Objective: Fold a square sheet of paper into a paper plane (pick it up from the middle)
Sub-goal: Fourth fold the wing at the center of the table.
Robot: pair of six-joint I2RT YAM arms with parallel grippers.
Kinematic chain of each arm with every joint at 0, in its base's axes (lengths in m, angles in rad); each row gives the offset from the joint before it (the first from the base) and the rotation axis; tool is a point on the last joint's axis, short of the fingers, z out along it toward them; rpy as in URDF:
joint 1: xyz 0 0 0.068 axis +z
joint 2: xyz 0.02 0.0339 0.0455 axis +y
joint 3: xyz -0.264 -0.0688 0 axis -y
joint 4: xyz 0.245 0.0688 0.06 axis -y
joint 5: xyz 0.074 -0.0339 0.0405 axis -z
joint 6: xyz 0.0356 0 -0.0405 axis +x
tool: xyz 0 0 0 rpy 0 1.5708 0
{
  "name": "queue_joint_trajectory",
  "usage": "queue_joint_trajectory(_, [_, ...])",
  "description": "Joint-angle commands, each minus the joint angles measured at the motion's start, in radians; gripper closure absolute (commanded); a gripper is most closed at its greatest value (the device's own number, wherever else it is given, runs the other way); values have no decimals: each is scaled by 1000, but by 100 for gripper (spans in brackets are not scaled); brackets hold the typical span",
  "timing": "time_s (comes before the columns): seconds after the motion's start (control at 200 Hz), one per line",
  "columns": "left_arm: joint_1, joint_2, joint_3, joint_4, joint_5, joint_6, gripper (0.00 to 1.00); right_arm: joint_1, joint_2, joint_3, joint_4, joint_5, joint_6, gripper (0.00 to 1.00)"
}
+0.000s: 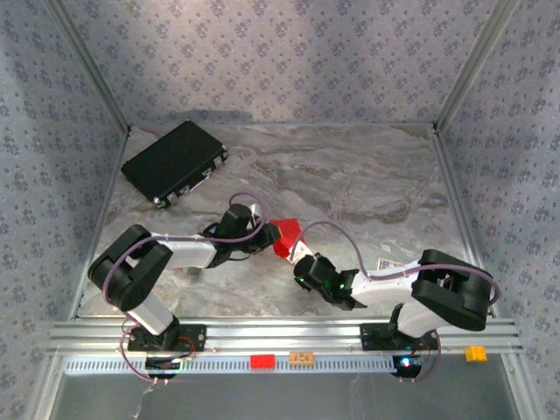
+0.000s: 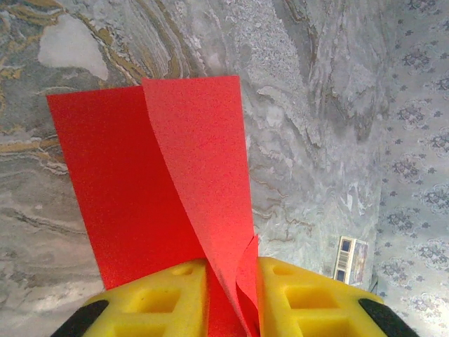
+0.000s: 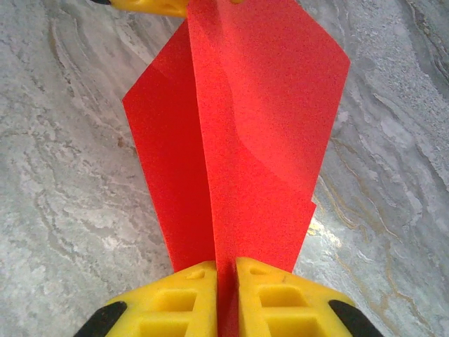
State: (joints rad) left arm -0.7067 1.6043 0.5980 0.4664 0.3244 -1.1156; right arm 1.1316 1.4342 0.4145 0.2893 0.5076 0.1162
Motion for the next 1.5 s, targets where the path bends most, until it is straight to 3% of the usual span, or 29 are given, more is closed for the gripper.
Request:
queue_joint_trajectory(0.0, [9, -27, 20, -12, -7, 17, 77, -6, -2, 21, 7, -7, 16, 83])
queue_joint_trajectory(0.555, [9, -24, 19, -7, -8, 16, 79, -8, -7, 24, 8, -11, 22, 82])
queue_joint_trajectory(0.86, [8, -27, 17, -5, -7, 14, 79, -14, -6, 21, 7, -47, 29, 90])
queue_joint_trajectory(0.984, [12, -45, 17, -17, -12, 16, 74, -35, -3, 16, 10, -110, 62, 92])
queue_joint_trajectory(1.224, [18, -146, 4, -125, -87, 43, 54, -102, -1, -6, 65, -250, 134, 91])
queue_joint_trajectory(1.499, [28, -221, -11, -191, -126, 57, 48, -175, 22, -30, 106, -390, 188, 90])
